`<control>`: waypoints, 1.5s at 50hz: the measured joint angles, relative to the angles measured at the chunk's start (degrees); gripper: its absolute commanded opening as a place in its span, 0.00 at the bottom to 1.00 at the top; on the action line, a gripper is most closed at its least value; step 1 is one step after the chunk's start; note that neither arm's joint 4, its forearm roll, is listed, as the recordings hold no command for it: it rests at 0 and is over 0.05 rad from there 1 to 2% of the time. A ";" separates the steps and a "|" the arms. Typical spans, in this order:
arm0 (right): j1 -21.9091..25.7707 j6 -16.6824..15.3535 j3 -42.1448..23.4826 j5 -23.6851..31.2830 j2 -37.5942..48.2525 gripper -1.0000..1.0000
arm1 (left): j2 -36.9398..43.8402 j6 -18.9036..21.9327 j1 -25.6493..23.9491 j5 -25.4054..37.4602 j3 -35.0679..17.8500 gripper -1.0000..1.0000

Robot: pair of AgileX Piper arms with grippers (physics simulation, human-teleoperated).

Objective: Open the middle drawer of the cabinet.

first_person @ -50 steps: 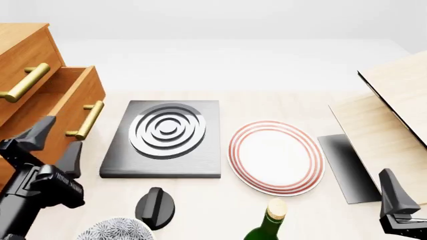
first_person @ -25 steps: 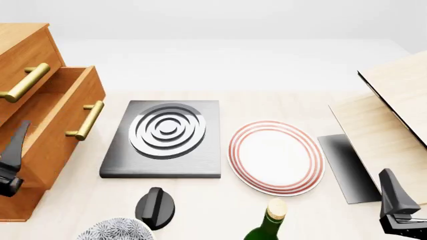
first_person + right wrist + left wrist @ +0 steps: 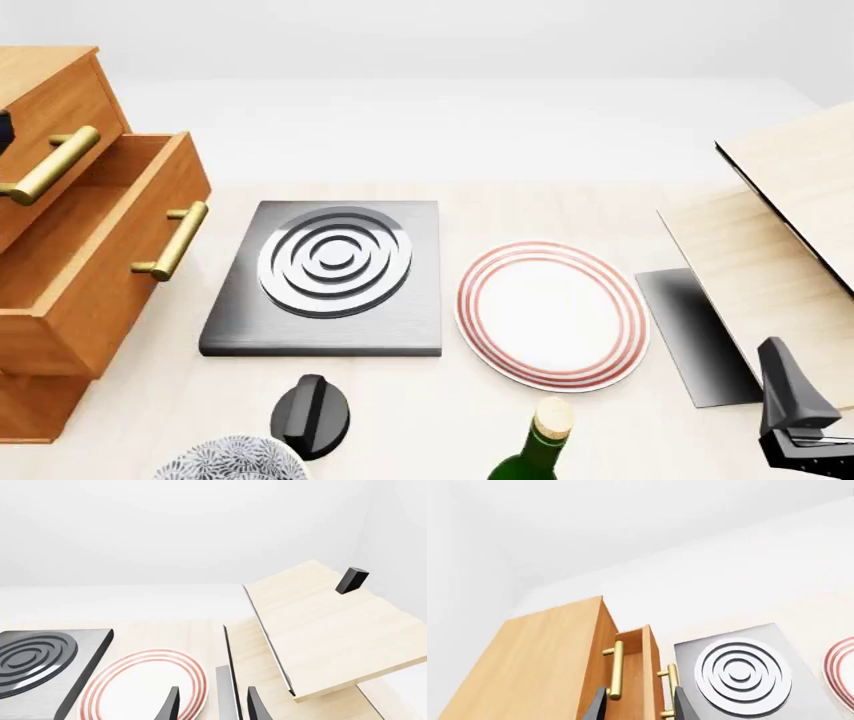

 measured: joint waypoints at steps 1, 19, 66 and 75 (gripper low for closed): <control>0.00 0.00 0.00 0.00 0.00 1.00 | 0.65 -0.75 0.15 0.49 -0.38 1.00; 0.00 0.00 0.00 0.00 0.00 1.00 | 10.56 -12.66 2.41 3.48 0.01 1.00; 0.00 0.00 0.00 0.00 0.00 1.00 | 24.36 -17.49 4.77 -10.48 12.65 1.00; 0.00 0.00 0.00 0.00 0.00 1.00 | 25.03 -17.11 4.33 -12.08 14.64 1.00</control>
